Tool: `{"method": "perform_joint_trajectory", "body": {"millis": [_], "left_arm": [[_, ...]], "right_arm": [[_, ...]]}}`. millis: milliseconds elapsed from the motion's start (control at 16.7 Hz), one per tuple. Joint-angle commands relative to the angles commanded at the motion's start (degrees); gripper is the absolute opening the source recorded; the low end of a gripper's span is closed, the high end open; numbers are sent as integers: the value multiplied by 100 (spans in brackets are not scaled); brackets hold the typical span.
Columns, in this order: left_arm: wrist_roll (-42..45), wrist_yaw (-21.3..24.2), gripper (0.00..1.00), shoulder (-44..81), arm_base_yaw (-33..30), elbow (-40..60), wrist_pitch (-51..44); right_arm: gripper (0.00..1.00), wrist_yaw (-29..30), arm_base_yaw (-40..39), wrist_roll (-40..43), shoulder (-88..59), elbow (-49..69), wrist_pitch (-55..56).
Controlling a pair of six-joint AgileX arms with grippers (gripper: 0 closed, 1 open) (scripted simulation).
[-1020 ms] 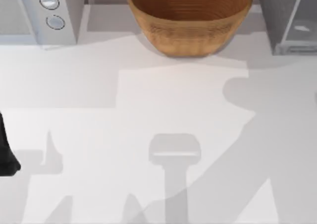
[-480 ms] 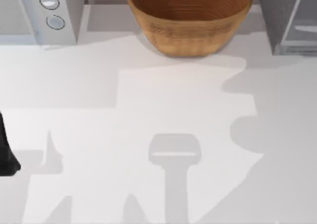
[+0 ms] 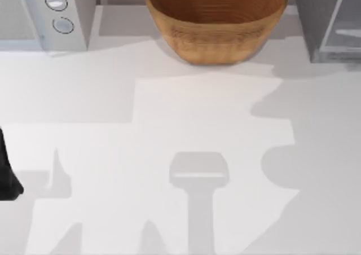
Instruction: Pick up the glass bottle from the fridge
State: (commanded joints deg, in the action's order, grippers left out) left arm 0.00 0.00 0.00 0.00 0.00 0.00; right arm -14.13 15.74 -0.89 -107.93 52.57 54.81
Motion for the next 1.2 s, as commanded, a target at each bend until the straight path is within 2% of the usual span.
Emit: {"method": "perform_joint_trajectory", "body": {"millis": [240, 480, 1200], "left_arm": [[0, 0, 100, 0, 0, 0, 0], [0, 0, 100, 0, 0, 0, 0], [0, 0, 100, 0, 0, 0, 0]], "right_arm": [[0, 82, -97, 21, 514, -284, -297], [0, 285, -304, 50, 1941, -975, -1019], [0, 1140, -1255, 62, 9155, -4312, -4492]]}}
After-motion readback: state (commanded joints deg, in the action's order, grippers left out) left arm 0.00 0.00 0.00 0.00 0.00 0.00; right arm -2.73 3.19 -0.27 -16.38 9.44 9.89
